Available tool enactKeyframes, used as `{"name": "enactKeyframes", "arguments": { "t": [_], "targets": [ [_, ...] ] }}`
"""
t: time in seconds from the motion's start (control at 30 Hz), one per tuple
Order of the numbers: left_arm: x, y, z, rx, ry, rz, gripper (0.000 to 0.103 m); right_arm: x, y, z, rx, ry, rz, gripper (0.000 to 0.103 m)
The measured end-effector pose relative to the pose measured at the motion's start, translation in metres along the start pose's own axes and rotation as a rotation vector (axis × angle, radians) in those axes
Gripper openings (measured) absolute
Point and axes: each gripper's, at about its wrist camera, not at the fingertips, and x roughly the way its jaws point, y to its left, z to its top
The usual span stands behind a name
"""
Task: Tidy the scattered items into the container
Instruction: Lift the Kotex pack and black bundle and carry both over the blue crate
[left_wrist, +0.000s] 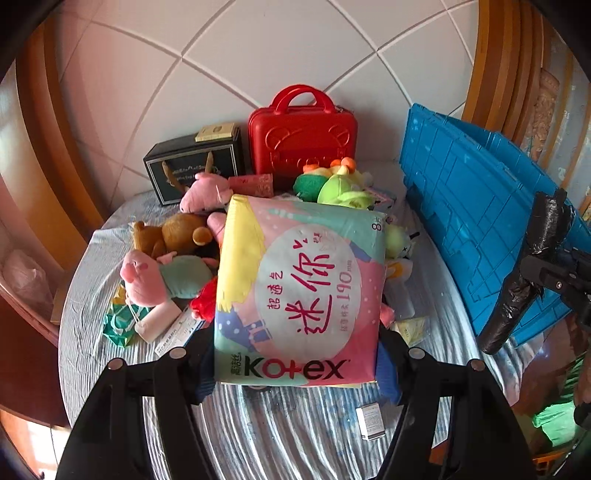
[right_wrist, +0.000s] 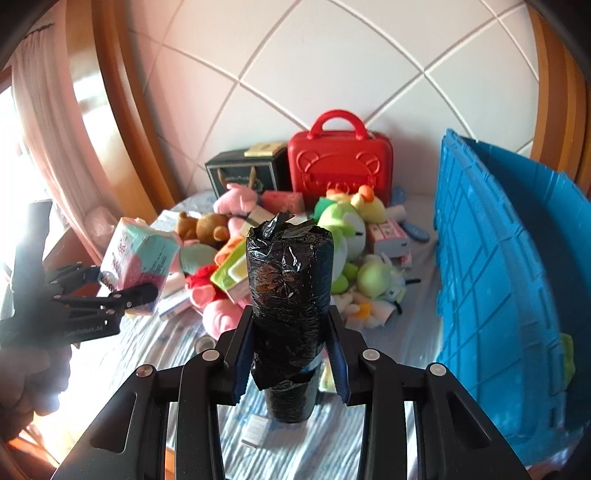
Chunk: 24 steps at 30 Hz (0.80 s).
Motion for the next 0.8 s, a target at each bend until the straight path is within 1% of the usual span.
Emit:
{"name": "enactKeyframes", "arguments": {
  "t": [0.17, 0.43, 0.6, 0.8],
  "targets": [
    [-0.021, -0.018, 0.026, 0.026, -0.068, -0.003, 0.067, -0.031, -0.01, 0.012, 0.007, -0.056, 0.006, 0.035],
    [-0.044, -0.051, 0.065, 0.064, -0.146, -0.003, 0.067, -0.078, -0.034, 0.032, 0.019, -0.142, -0.011, 0.035],
    [-0.05, -0.077, 0.088, 0.093, -0.181, -0.015, 0.067, -0.107, -0.056, 0.044, 0.042, -0.195, -0.027, 0.035],
    [-0.05, -0.118, 0.112, 0.14, -0.213, -0.052, 0.067, -0.136, -0.09, 0.055, 0.07, -0.249, -0.063, 0.035]
  ]
}}
